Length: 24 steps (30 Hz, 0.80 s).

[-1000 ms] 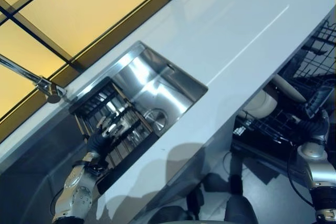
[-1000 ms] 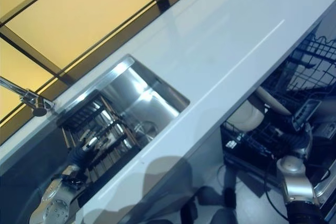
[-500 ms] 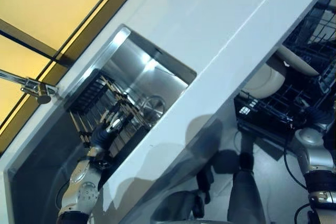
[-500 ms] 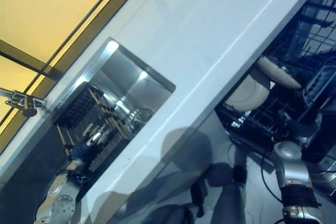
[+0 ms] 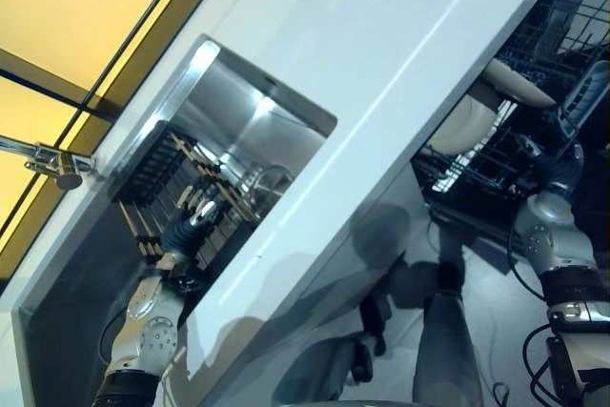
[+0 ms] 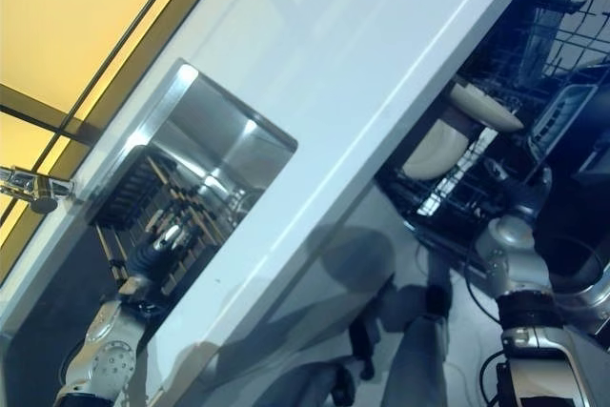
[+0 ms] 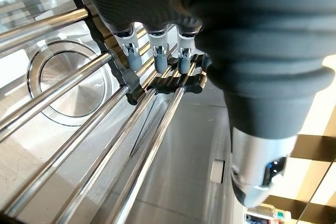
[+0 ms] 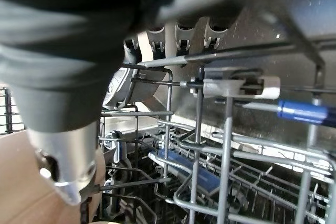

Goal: Pick up plates and place into dishwasher.

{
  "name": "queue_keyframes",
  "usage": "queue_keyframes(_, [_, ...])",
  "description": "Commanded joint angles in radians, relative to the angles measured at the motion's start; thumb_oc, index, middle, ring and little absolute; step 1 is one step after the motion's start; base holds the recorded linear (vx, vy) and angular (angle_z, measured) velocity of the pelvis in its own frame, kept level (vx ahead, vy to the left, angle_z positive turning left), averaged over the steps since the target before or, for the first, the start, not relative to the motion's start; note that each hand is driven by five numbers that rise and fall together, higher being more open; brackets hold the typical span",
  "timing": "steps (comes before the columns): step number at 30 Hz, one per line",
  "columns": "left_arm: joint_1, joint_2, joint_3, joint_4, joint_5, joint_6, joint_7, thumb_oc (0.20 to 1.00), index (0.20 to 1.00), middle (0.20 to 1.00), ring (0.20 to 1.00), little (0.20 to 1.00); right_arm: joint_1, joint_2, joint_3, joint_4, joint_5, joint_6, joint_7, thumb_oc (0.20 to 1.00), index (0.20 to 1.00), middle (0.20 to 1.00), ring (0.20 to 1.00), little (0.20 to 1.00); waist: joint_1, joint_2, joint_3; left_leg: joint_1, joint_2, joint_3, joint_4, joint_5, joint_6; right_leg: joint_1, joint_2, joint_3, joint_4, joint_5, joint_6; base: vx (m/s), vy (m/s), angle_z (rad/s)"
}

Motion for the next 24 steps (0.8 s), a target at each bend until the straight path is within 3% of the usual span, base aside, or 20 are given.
queue_keyframes(1, [-0.017, -0.016, -0.078, -0.067, -0.022, -0.011, 0.013, 1.000, 1.000, 1.000, 1.000, 1.000, -0.110, 0.014, 0.119, 0.078, 0.067, 0.055, 0.173, 1.000, 1.000, 1.000, 1.000, 1.000, 0.041, 0.027, 0.070, -0.138, -0.024, -0.036, 0.116, -0.005, 0.009, 0.061, -0.004, -0.016, -0.113, -0.019, 0.012, -0.04, 0.012, -0.05])
queue_keyframes(6, [-0.026, -0.011, -0.081, -0.075, -0.029, -0.029, 0.024, 1.000, 1.000, 1.000, 1.000, 1.000, -0.151, 0.036, 0.153, 0.051, 0.109, 0.032, 0.335, 1.000, 1.000, 1.000, 1.000, 1.000, 0.055, 0.028, 0.083, -0.163, -0.028, -0.043, 0.114, 0.005, 0.010, 0.029, -0.007, -0.020, -0.103, -0.017, 0.014, -0.01, 0.005, -0.01])
queue_keyframes(14, [-0.040, 0.017, -0.070, -0.071, -0.061, -0.024, 0.003, 1.000, 1.000, 1.000, 1.000, 1.000, -0.162, 0.088, 0.250, -0.102, 0.078, 0.037, 0.693, 1.000, 1.000, 1.000, 1.000, 1.000, 0.075, 0.011, 0.098, -0.174, -0.031, -0.066, 0.087, 0.027, 0.011, 0.020, -0.010, -0.045, -0.122, -0.004, 0.019, -0.01, 0.002, 0.00])
queue_keyframes(18, [-0.050, 0.037, -0.065, -0.065, -0.073, -0.017, -0.021, 1.000, 1.000, 1.000, 1.000, 1.000, -0.221, 0.105, 0.328, -0.165, 0.063, 0.033, 0.782, 1.000, 1.000, 1.000, 1.000, 1.000, 0.103, -0.006, 0.091, -0.178, -0.032, -0.081, 0.079, 0.035, 0.011, 0.029, -0.015, -0.066, -0.145, 0.008, 0.023, -0.05, -0.035, 0.10])
queue_keyframes(24, [-0.056, 0.068, -0.042, -0.043, -0.070, -0.013, -0.067, 1.000, 1.000, 1.000, 1.000, 1.000, -0.270, 0.158, 0.370, -0.201, 0.107, -0.016, 0.806, 1.000, 1.000, 1.000, 1.000, 1.000, 0.143, -0.043, 0.063, -0.155, -0.026, -0.108, 0.066, 0.031, 0.012, 0.081, -0.011, -0.110, -0.175, 0.012, 0.028, -0.05, -0.068, 0.08])
